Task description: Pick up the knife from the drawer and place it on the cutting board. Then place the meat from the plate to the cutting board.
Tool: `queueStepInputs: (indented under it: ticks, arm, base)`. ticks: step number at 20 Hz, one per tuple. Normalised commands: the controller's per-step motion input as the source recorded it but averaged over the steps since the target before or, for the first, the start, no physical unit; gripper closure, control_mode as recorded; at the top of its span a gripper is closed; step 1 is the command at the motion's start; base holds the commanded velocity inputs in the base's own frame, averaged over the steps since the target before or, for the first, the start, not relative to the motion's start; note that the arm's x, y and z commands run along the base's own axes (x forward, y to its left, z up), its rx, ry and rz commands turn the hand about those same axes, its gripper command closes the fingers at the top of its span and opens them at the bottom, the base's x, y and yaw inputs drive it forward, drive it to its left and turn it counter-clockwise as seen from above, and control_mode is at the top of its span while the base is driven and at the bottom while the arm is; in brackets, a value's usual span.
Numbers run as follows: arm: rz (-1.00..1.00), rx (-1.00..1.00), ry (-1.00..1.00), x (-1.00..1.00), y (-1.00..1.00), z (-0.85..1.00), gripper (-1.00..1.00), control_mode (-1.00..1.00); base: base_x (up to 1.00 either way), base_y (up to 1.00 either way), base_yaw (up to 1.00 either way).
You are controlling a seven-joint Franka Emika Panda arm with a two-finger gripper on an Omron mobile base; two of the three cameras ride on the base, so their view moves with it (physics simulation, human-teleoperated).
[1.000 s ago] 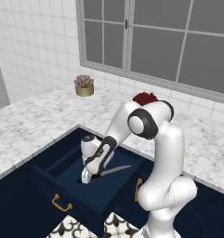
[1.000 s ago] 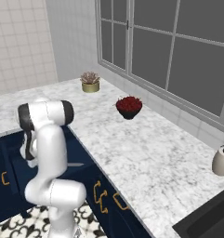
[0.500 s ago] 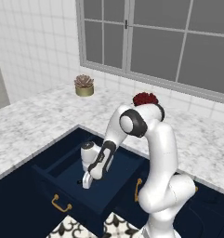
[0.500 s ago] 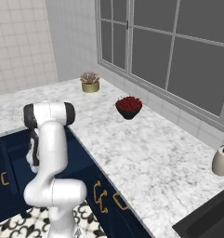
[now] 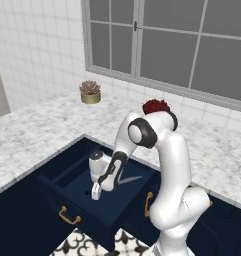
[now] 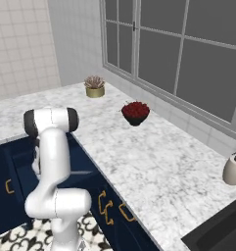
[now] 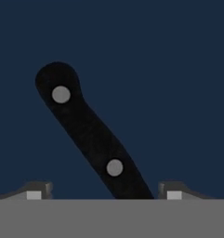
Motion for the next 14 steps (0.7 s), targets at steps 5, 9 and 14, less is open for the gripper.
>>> queueStepInputs:
  ticks: [5, 9, 14]
  arm:
    - [0.13, 0.00, -0.07, 0.30, 0.00, 0.15, -1.00, -1.00]
    - [0.08, 0.00, 0.00, 0.60, 0.00, -0.20, -1.00, -1.00]
    - [0.07, -0.01, 0.00, 0.13, 0.00, -0.59, -1.00, -1.00]
  base:
    - [0.00, 0.00, 0.00]
    - [0.00, 0.00, 0.00]
    - [0.00, 0.00, 0.00]
